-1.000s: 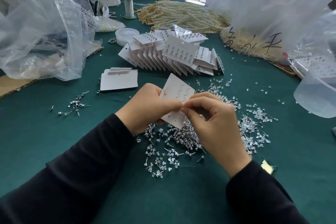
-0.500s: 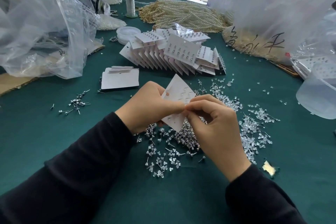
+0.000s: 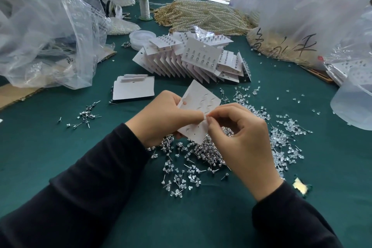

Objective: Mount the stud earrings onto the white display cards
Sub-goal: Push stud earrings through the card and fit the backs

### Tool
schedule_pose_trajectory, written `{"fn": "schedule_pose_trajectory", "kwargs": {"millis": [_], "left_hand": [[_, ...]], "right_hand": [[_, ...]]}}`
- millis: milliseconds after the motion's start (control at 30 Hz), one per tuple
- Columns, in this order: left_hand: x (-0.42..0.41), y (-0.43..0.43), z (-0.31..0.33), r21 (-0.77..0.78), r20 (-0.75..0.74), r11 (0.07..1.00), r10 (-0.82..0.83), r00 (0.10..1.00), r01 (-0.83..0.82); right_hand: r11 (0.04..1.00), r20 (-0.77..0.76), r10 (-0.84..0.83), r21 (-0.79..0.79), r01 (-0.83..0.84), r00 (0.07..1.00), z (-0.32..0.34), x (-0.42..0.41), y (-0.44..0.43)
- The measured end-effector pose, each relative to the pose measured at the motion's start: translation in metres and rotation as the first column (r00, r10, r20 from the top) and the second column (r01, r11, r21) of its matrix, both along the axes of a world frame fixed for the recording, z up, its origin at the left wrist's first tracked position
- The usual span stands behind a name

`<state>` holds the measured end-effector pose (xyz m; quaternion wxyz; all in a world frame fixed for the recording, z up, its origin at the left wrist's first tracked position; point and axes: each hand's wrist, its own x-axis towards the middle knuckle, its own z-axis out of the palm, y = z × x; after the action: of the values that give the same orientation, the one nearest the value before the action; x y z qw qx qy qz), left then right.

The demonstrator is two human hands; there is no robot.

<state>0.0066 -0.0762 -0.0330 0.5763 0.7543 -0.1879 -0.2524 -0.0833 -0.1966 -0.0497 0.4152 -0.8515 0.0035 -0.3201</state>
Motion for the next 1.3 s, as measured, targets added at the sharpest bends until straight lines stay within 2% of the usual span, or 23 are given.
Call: {"fn": "schedule_pose_trajectory", "kwargs": {"millis": [233,633,733,767,833,867,900,933,967,1000,1033,1067,1167,1300], "left_hand": [[-0.001,0.0,0.0,0.007,0.024,1.0,0.005,1.0,-0.005],[-0.001,0.003,0.0,-0.028,0.01,0.999,-0.034,0.999,0.035],[0.0,0.005,0.002,0.026,0.017,0.996,-0.083,0.996,0.082],[0.002,0.007,0.004,0.038,-0.008,0.989,-0.146,0.989,0.146],[0.01,0.015,0.012,-0.016,-0.148,0.964,-0.263,0.953,0.264],[0.016,0.019,0.017,-0.052,-0.195,0.973,-0.232,0.953,0.226],[0.023,0.025,0.018,-0.057,-0.166,0.988,-0.148,0.975,0.141],[0.031,0.032,0.018,-0.027,-0.058,0.999,-0.03,0.998,0.029],[0.039,0.04,0.017,0.038,0.131,0.993,0.109,0.985,-0.114],[0.046,0.049,0.015,0.102,0.3,0.967,0.194,0.934,-0.234],[0.05,0.056,0.015,0.165,0.405,0.949,0.183,0.896,-0.268],[0.053,0.061,0.013,0.239,0.438,0.945,0.1,0.894,-0.222],[0.047,0.065,0.012,0.464,0.373,0.885,-0.219,0.902,0.023],[0.033,0.049,-0.002,0.595,0.41,0.795,-0.426,0.806,0.118]], "right_hand": [[0.997,-0.008,0.011,-0.078,-0.011,1.0,0.001,-0.001,0.002],[0.994,-0.02,0.023,-0.11,-0.025,1.0,-0.002,-0.001,0.006],[0.988,0.009,-0.005,-0.152,0.007,1.0,-0.004,0.001,0.007],[0.99,0.016,-0.019,-0.139,0.021,1.0,-0.004,0.001,0.006],[0.997,0.023,-0.045,-0.065,0.046,0.999,-0.003,0.001,0.003],[0.998,0.029,-0.068,-0.016,0.068,0.997,-0.001,0.001,0.0],[0.994,0.04,-0.101,0.035,0.099,0.994,0.0,0.001,-0.004],[0.986,0.05,-0.139,0.095,0.134,0.989,0.002,0.0,-0.008],[0.973,0.053,-0.174,0.165,0.163,0.983,0.003,-0.001,-0.011],[0.955,0.047,-0.2,0.231,0.184,0.979,0.004,-0.002,-0.014],[0.938,0.038,-0.218,0.284,0.199,0.975,0.004,-0.002,-0.016],[0.925,0.029,-0.226,0.319,0.205,0.974,0.004,-0.002,-0.017],[0.908,0.031,-0.22,0.373,0.193,0.975,0.007,-0.003,-0.015],[0.908,0.051,-0.178,0.394,0.144,0.983,0.01,-0.004,-0.011]]}}
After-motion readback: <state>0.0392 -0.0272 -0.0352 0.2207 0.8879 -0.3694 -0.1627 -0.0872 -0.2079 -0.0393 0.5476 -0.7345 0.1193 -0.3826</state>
